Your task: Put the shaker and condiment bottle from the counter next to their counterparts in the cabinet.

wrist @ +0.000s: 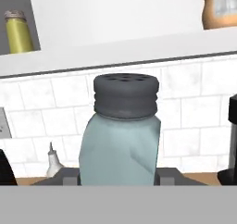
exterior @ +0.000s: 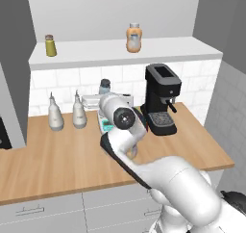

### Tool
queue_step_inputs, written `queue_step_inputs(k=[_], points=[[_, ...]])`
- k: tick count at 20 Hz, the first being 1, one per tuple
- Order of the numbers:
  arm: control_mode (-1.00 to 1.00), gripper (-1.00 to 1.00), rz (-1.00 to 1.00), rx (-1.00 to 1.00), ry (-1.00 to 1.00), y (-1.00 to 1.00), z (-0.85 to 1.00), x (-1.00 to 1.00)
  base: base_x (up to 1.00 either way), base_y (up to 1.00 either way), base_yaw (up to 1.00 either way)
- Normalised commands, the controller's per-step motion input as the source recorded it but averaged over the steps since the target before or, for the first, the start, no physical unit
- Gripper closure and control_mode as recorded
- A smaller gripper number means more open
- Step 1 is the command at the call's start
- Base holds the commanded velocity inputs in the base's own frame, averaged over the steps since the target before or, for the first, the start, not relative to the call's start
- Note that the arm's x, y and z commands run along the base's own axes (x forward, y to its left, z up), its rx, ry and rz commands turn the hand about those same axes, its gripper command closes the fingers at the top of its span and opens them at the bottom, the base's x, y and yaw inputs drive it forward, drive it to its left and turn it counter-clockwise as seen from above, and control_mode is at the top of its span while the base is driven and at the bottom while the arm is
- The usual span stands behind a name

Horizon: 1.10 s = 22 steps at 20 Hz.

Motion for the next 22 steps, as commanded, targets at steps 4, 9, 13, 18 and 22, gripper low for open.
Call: queue_step_inputs(k=[4,9,13,18,22], points=[[-1.00,1.00,0.14,0.00,0.00,0.00,0.78,-0.20,0.00,0.00,0.00],[-1.00,1.00,0.12,0.00,0.00,0.00,0.77,-0.27,0.00,0.00,0.00],[-1.00,1.00,0.11,0.00,0.00,0.00,0.71,-0.32,0.00,0.00,0.00],[-1.00,1.00,0.09,0.00,0.01,0.00,0.59,-0.02,0.00,0.00,0.00],[-1.00,1.00,0.03,-0.02,0.06,0.06,0.16,0.07,0.00,0.00,0.00]])
